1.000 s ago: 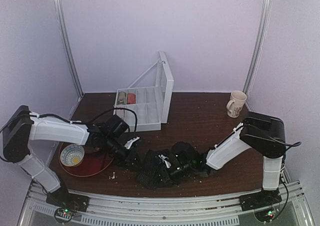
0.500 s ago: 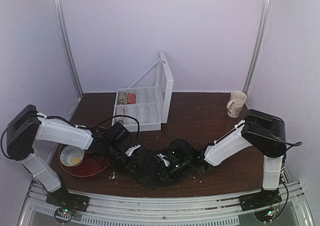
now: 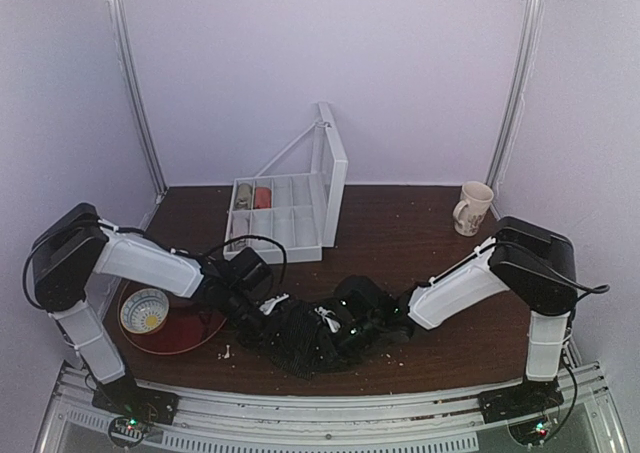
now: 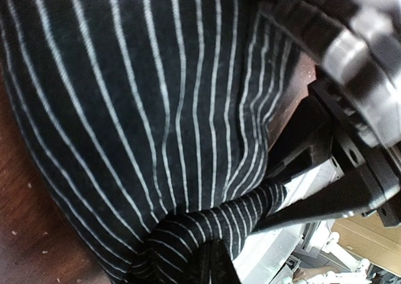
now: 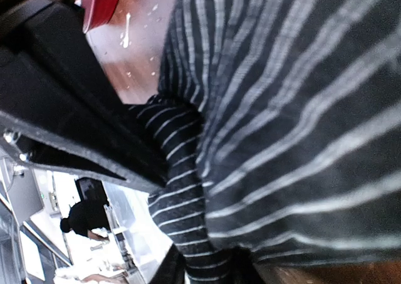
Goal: Roll the underwear
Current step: Roll the underwear at the center of the board.
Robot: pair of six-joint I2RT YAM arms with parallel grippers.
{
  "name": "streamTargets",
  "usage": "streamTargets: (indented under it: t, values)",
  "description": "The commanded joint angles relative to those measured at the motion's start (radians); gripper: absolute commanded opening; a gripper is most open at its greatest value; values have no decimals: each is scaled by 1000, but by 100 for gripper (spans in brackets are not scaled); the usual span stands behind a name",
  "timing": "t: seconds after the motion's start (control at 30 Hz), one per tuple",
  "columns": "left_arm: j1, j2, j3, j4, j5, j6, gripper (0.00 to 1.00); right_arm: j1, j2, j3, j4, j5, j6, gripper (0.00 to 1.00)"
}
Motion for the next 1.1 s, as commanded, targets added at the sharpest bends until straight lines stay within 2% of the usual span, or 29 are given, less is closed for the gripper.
streamTargets:
  t: [0.0, 0.17, 0.37, 0.6, 0.93, 1.07]
  values:
    - [-6, 72, -27, -80, -119, -6, 4, 4, -39, -6, -218, 120, -97, 26]
    - [-6, 75, -30, -82, -120, -10, 4, 13, -134, -5, -292, 201, -196, 36]
    - [-6, 74, -36, -73, -117, -21, 4, 30, -239, -24, -348, 308, -290, 36]
    - [-6, 66, -43, -60, -110, -29, 3, 176, -334, 2, -424, 646, -480, 37]
    - [-5, 63, -56, -36, -97, -45, 3, 389, -240, 140, -526, 1074, -757, 45]
    - [-5, 61, -56, -34, -93, -46, 3, 420, -176, 199, -537, 1131, -851, 47]
